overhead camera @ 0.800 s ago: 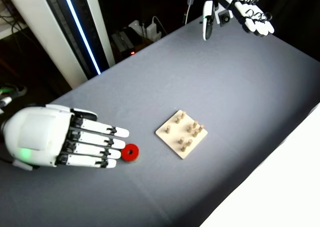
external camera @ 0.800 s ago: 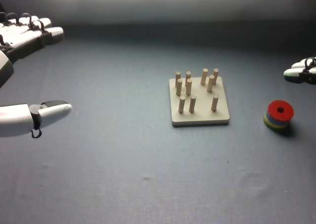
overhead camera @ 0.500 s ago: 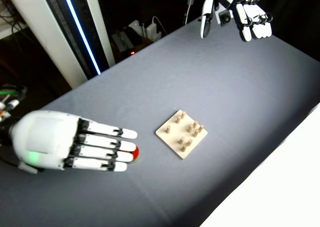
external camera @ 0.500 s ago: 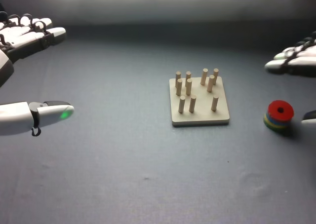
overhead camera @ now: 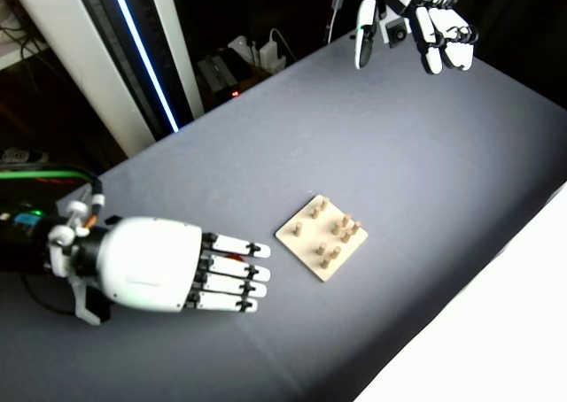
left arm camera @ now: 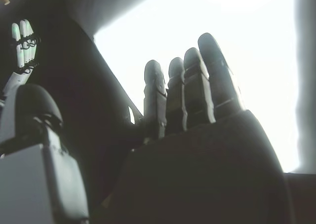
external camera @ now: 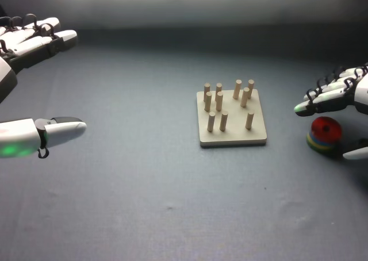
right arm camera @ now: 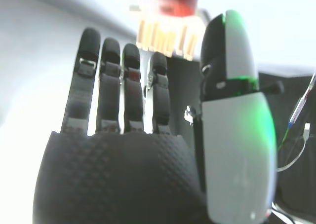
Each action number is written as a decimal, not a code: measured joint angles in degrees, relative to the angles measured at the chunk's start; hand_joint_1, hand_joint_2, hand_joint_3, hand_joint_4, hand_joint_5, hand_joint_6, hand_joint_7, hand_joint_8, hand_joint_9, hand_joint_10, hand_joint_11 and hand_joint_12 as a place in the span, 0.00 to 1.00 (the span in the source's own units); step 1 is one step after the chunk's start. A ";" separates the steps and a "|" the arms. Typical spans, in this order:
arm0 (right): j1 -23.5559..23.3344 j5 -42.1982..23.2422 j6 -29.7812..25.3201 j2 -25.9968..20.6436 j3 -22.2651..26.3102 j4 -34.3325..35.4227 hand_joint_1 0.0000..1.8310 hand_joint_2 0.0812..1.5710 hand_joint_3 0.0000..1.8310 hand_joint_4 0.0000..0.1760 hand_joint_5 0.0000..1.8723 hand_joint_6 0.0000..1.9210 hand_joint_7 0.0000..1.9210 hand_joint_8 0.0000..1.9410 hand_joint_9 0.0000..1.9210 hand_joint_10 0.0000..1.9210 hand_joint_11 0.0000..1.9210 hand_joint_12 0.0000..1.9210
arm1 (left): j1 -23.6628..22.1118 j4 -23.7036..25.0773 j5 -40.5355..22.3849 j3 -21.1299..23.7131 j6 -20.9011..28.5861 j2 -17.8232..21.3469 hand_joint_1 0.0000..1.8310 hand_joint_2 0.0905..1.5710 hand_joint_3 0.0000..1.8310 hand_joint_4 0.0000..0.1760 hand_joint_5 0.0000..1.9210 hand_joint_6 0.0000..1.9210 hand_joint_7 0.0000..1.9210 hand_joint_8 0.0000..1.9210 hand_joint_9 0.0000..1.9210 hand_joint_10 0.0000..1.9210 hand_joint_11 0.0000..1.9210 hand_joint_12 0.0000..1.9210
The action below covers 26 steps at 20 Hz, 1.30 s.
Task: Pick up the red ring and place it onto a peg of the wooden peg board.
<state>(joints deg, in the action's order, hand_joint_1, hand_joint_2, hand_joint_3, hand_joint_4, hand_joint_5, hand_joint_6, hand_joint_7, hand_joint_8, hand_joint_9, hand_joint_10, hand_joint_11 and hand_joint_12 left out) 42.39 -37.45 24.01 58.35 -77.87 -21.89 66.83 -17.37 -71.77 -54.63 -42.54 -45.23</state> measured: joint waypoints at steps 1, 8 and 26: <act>-0.11 0.20 0.02 0.00 -0.04 0.00 0.63 0.61 0.00 0.09 0.30 0.00 0.27 0.00 0.27 0.00 0.16 0.36 | 0.00 0.22 -0.02 0.00 0.00 0.00 0.35 0.62 0.00 0.00 0.16 0.00 0.07 0.00 0.07 0.00 0.00 0.31; -0.35 0.92 -0.02 0.59 -0.66 -0.24 0.62 0.64 0.00 0.00 0.37 0.00 0.33 0.00 0.37 0.01 0.15 0.56 | 0.00 0.39 -0.22 0.00 0.22 0.00 0.35 0.63 0.00 0.00 0.16 0.00 0.07 0.00 0.06 0.00 0.00 0.27; -1.16 0.15 -0.24 0.85 -0.72 -0.20 0.69 0.66 0.00 0.00 0.53 0.47 0.62 0.38 0.63 0.33 0.52 0.63 | 0.00 -0.02 -0.22 0.00 0.24 0.00 0.35 0.63 0.00 0.00 0.16 0.00 0.07 0.00 0.05 0.00 0.00 0.25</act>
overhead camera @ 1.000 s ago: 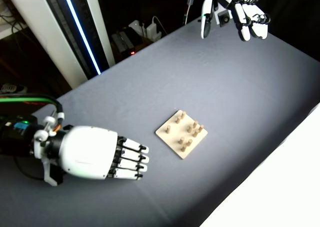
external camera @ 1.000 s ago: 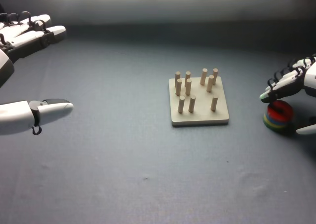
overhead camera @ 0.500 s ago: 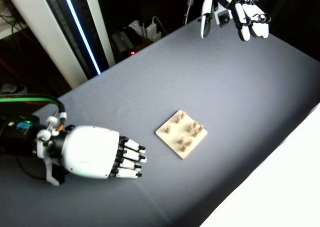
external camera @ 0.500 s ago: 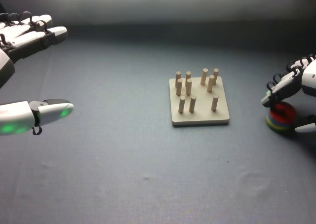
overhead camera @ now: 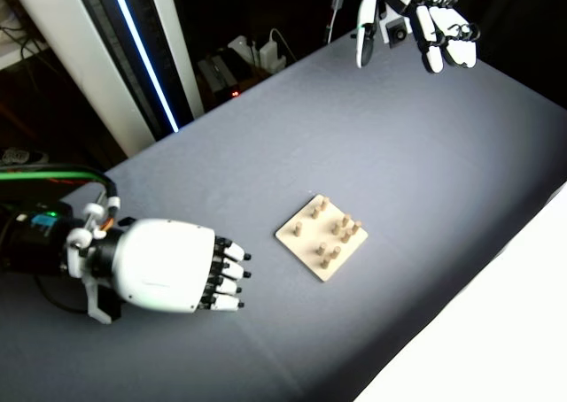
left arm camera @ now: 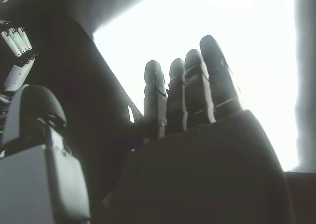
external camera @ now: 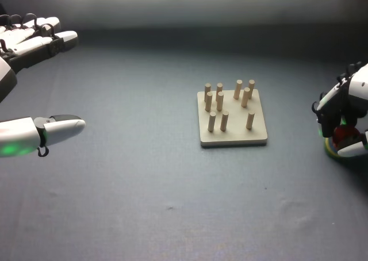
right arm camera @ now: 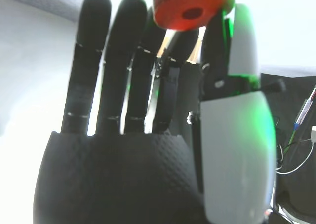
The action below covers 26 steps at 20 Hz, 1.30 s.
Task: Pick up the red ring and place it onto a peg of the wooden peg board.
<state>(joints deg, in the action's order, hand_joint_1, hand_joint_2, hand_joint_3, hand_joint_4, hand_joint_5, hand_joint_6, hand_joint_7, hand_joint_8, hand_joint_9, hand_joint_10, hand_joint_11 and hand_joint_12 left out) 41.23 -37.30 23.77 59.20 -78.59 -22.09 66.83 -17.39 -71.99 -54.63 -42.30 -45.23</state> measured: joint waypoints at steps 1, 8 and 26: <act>0.00 -0.04 0.00 0.00 0.00 0.00 0.69 0.66 0.00 0.00 0.53 0.46 0.62 0.40 0.65 0.31 0.55 0.61 | 0.00 -0.02 0.00 0.00 0.00 0.00 0.35 0.64 0.00 0.00 0.16 0.00 0.08 0.00 0.06 0.00 0.00 0.27; 0.00 0.09 0.04 0.00 0.00 -0.35 0.58 0.57 0.00 0.00 0.36 0.03 0.39 0.02 0.40 0.06 0.20 0.58 | 0.00 -0.20 -0.02 0.00 0.02 0.00 0.35 0.63 0.00 0.00 0.17 0.00 0.07 0.00 0.06 0.00 0.00 0.26; 0.07 2.97 0.28 -1.25 0.74 -3.37 0.61 0.58 0.00 0.00 0.33 0.00 0.33 0.00 0.37 0.00 0.16 0.59 | 0.00 -0.42 -0.55 0.00 0.15 -0.02 0.37 0.63 0.00 0.00 0.17 0.00 0.07 0.00 0.05 0.00 0.00 0.23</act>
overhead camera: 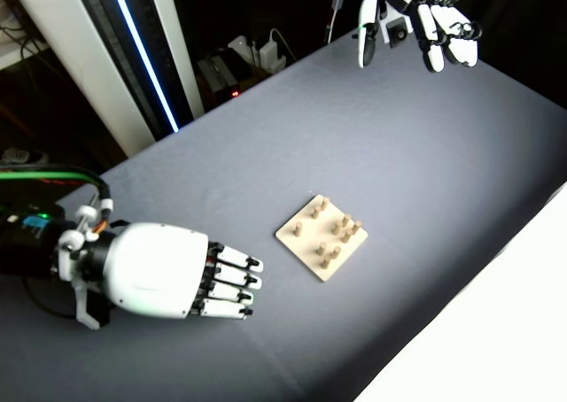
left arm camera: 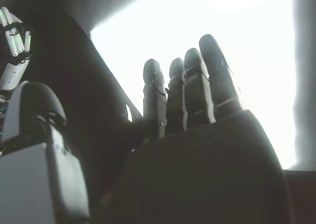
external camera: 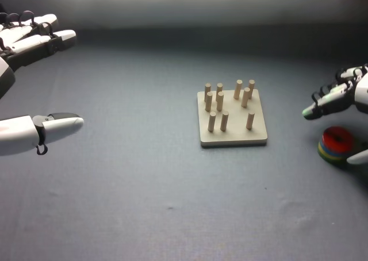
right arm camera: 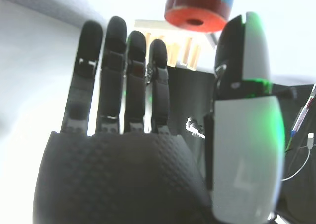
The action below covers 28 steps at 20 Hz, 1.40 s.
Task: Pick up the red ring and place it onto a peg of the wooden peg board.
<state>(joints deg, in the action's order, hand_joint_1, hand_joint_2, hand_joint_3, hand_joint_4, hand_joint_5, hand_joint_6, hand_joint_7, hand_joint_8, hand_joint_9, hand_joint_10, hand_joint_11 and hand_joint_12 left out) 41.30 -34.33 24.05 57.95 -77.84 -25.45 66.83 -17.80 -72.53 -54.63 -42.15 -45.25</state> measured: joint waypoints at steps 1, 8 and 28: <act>0.00 0.57 -0.02 0.02 0.04 -1.03 0.59 0.58 0.00 0.00 0.33 0.00 0.33 0.00 0.37 0.00 0.14 0.59 | 0.00 0.00 0.02 0.00 0.00 0.00 0.36 0.63 0.00 0.00 0.18 0.00 0.07 0.00 0.06 0.00 0.00 0.26; 0.00 2.19 -0.02 0.37 0.15 -2.32 0.57 0.60 0.00 0.05 0.36 0.00 0.35 0.00 0.40 0.01 0.09 0.73 | 0.00 -0.04 -0.15 0.00 0.09 -0.20 0.37 0.63 0.00 0.10 0.17 0.00 0.07 0.00 0.06 0.00 0.00 0.25; -9.38 -0.66 3.82 1.99 0.68 -2.27 0.64 0.72 0.01 0.00 0.48 0.58 0.47 0.81 0.48 0.91 0.49 0.98 | 0.90 -0.92 -1.70 0.07 0.42 -0.35 0.41 0.65 0.00 0.13 0.16 0.00 0.07 0.00 0.06 0.00 0.00 0.23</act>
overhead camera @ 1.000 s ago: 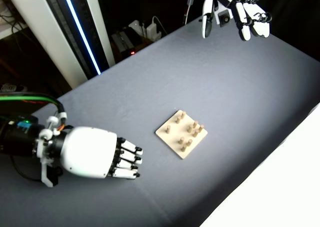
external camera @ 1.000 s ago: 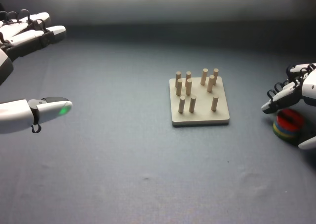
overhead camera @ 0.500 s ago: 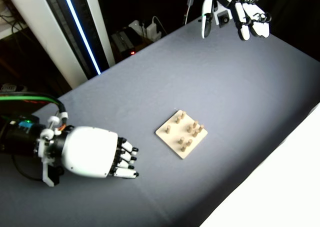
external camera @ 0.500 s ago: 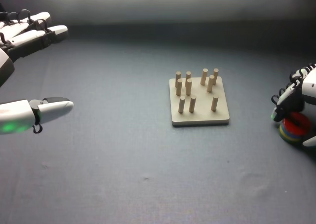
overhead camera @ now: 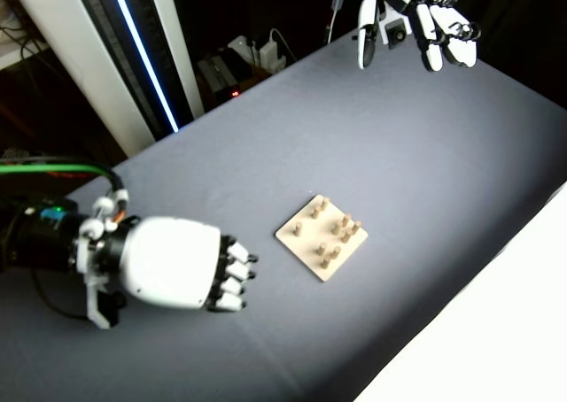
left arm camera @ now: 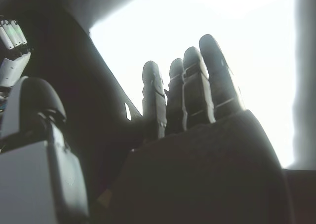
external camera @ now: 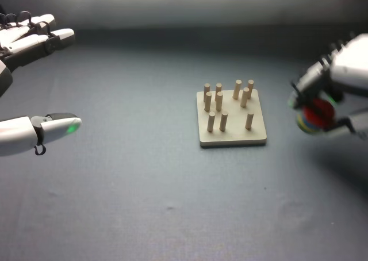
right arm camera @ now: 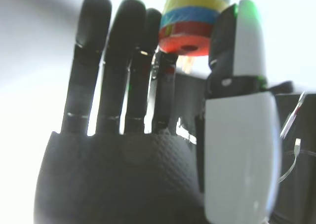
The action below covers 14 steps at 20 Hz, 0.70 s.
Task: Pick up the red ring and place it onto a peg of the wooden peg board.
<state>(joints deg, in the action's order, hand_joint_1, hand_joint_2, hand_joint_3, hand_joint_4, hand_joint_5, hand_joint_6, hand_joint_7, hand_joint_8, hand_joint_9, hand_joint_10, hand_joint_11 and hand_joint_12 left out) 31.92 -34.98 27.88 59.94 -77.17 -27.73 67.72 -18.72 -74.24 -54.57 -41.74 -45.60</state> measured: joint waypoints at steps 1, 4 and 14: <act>-1.64 -0.48 0.33 0.87 0.00 -0.52 0.67 0.71 0.00 0.00 0.50 0.52 0.50 0.66 0.48 0.80 0.45 0.89 | 0.00 0.00 0.02 0.00 0.00 0.00 0.41 0.65 0.00 0.16 0.16 0.00 0.07 0.00 0.06 0.00 0.00 0.21; -4.81 -1.68 0.42 3.43 -1.16 -2.43 0.76 0.65 0.00 0.00 0.53 0.47 0.62 0.33 0.53 0.54 0.42 0.62 | 0.00 -0.17 -0.02 0.07 0.02 0.00 0.41 0.65 0.00 0.25 0.15 0.00 0.07 0.00 0.05 0.00 0.00 0.17; -5.29 1.18 0.39 7.30 -3.21 -4.07 0.75 0.66 0.00 0.00 0.53 0.48 0.58 0.42 0.50 0.55 0.34 0.68 | 0.00 -0.26 -0.07 0.07 0.02 0.00 0.41 0.65 0.00 0.29 0.16 0.00 0.07 0.00 0.06 0.00 0.00 0.22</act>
<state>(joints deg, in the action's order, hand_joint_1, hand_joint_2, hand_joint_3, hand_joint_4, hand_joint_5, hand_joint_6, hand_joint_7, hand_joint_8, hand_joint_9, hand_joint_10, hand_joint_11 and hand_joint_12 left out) 26.63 -33.80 28.27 67.24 -80.38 -31.79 67.72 -18.98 -74.30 -54.50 -41.71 -45.60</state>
